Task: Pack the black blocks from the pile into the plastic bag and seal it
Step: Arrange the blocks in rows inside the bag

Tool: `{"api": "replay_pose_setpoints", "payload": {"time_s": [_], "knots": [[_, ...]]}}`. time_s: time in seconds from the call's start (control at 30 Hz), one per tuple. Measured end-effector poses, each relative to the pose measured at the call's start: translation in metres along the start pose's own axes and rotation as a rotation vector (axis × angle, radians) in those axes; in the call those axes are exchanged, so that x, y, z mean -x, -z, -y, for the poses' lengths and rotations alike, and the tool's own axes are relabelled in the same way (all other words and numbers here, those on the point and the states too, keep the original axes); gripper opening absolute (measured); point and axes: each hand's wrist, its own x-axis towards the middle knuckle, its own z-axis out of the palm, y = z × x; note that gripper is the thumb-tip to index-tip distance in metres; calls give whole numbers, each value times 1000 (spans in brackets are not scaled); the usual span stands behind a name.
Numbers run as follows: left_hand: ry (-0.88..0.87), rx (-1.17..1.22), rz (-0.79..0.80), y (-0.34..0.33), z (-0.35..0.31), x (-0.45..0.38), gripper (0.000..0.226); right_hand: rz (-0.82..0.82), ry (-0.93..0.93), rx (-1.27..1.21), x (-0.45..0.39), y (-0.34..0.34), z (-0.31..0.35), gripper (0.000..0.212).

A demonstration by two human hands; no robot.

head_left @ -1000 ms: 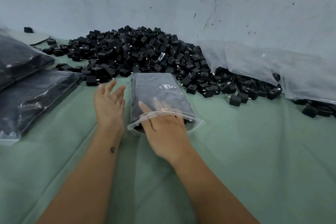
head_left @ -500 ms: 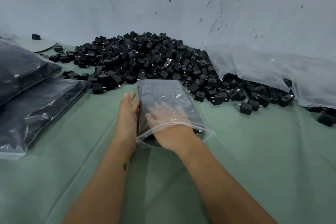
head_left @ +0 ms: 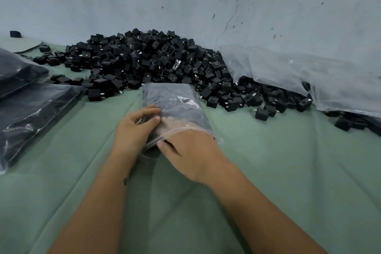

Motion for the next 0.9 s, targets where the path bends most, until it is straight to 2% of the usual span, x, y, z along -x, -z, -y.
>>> {"api": "replay_pose_setpoints", "payload": {"time_s": [0.07,0.13,0.17,0.23,0.3,0.37,0.43,0.5,0.57,0.63,0.8,0.9], "knots": [[-23,-42,13,1,1,0,22,-219,136,-26,15,8,-11,28],[-38,-66,11,1,3,-1,24,-518,138,12,23,14,-31,27],[-41,-67,7,2,4,-1,25,-638,47,-6,23,17,-43,25],[-44,-67,1,2,6,-1,26,-777,-304,-116,17,22,-74,23],[-41,-65,-4,2,7,-2,27,-713,-682,-144,12,24,-113,37],[-35,-61,-6,2,8,-3,28,-456,-967,-121,17,23,-144,57],[-36,-65,-9,1,7,-3,29,-213,-1096,-125,27,14,-158,64],[-40,-65,-7,2,8,-2,29,-124,-1081,-53,33,2,-161,62],[-43,-68,-6,2,8,-3,29,-238,-1003,-28,33,-3,-158,53],[-47,-81,-9,2,6,-2,28,-346,-957,-102,33,-3,-153,44],[-29,-72,14,-1,-1,4,25,-442,-965,-221,41,-1,-144,30],[-100,-164,-128,-1,-7,13,15,-640,-1005,-338,39,0,-126,27]]}}
